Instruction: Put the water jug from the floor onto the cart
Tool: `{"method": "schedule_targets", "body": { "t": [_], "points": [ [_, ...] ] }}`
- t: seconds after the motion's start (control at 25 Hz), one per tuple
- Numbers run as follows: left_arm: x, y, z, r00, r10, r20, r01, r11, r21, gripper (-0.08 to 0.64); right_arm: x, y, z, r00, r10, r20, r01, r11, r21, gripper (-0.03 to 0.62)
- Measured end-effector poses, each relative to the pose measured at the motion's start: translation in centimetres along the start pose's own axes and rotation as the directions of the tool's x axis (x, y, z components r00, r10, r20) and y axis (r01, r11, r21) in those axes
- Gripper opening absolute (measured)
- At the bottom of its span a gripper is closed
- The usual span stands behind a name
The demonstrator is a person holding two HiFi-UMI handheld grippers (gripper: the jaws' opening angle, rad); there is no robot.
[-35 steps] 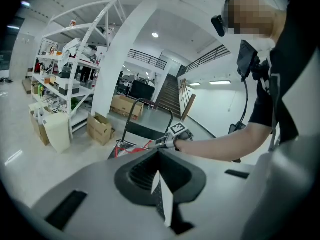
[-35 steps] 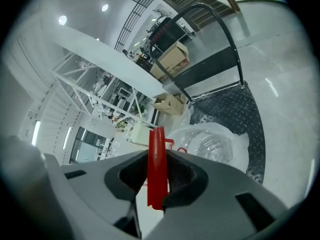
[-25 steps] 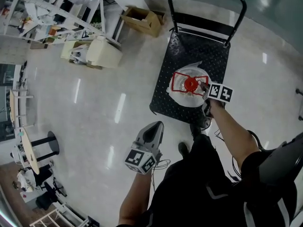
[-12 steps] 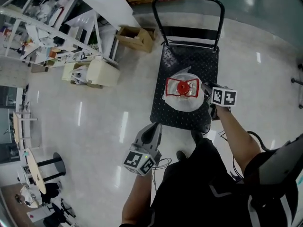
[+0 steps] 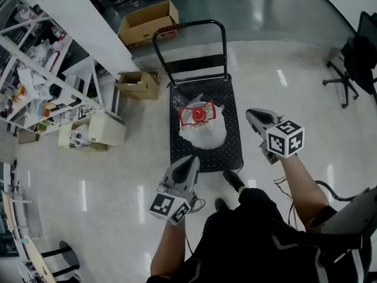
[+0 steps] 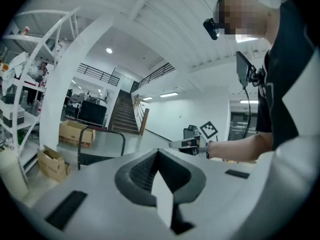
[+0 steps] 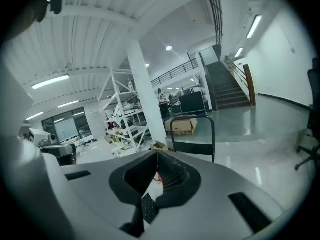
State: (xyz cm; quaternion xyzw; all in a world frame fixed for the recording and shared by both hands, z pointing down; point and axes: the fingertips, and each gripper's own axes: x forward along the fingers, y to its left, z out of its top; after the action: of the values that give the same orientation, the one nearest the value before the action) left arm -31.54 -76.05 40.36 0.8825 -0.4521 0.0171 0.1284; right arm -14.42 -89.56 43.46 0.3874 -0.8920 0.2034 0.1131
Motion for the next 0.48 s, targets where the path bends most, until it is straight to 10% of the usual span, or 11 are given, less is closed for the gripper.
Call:
{"method": "schedule_targets", "body": {
  "t": [0.48],
  "points": [
    [-2.6, -11.9, 1.3, 0.991, -0.119, 0.064, 0.118, 0.993, 0.007, -0.009, -18.6, 4.6, -3.4, 0.994, -0.084, 0.067, 0.09, 0.992, -0.089, 0.002]
  ]
}}
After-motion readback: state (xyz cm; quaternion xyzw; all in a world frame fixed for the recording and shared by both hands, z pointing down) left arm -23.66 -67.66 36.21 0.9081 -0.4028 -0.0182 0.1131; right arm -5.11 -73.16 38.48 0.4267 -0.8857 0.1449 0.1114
